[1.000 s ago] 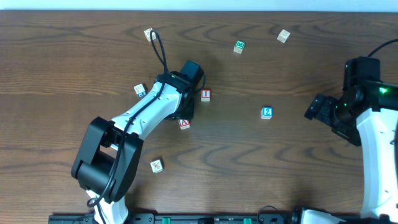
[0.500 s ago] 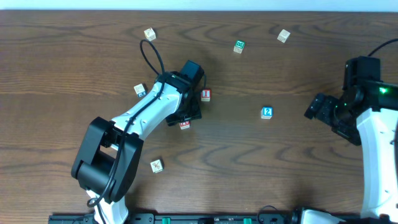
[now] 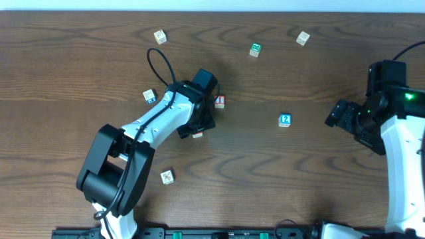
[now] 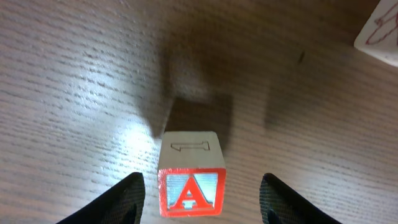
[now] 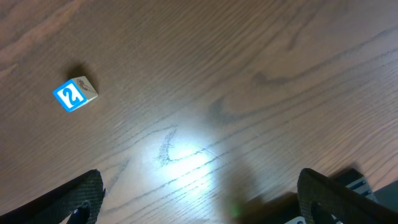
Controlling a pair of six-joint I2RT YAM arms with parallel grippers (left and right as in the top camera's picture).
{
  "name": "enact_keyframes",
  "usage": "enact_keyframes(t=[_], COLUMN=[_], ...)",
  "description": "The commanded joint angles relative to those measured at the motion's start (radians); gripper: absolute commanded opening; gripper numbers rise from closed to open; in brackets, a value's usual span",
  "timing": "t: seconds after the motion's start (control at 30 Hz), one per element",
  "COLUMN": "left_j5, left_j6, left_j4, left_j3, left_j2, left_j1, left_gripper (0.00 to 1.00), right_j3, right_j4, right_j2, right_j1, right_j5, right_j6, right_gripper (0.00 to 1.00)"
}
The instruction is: Spell out Ai2
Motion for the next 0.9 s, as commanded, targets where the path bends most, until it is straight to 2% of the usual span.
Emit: enact_keyframes(t=[0.0, 0.23, 0.53, 0.57, 0.6, 0.63, 0.7, 0.8, 0.87], left_j5=[-0.039, -0.054, -0.057, -0.057, -0.057, -0.057, -0.057, -0.057, -0.056], left_j6=[-0.004, -0.019, -0.023, -0.023, -0.023, -0.023, -0.022, -0.023, -0.022], left_j4=[0.001, -0.002, 0.040, 0.044, 0.050, 0.052, 0.055, 0.055, 0.060], left_j3=[-0.008, -0.024, -0.072, -0.072, -0.072, -0.072, -0.072, -0.072, -0.072], left_j2=[-0.013, -0.013, -0.013, -0.013, -0.013, -0.013, -0.013, -0.013, -0.013], left_j1=[-0.003, -0.003, -0.003, -0.003, -0.003, -0.003, -0.003, -0.003, -0.003], left_gripper=[0.61, 0.51, 0.49, 0.47, 0.36, 0.31, 0.31, 0.23, 0.23], right_j3=[0.011, 0.011, 0.011, 0.011, 0.011, 0.011, 0.011, 0.011, 0.011], right_j4=[-0.003, -0.005, -0.008, -0.008, -0.008, -0.008, -0.008, -0.008, -0.007], right_j2=[-0.002, -0.002, -0.002, -0.002, -0.002, -0.002, -0.002, -0.002, -0.002], right_j1=[-0.006, -0.006, -0.006, -0.006, -0.006, -0.006, -0.006, -0.006, -0.006], right_j5=[0.003, 0.003, 0.003, 0.003, 0.003, 0.003, 0.003, 0.003, 0.003], right_j6=[-0.005, -0.005, -0.005, -0.005, -0.004, -0.004, -0.005, -0.005, -0.004], right_gripper=[0.99, 0.99, 0.99, 0.99, 0.99, 0.99, 0.99, 0.99, 0.99])
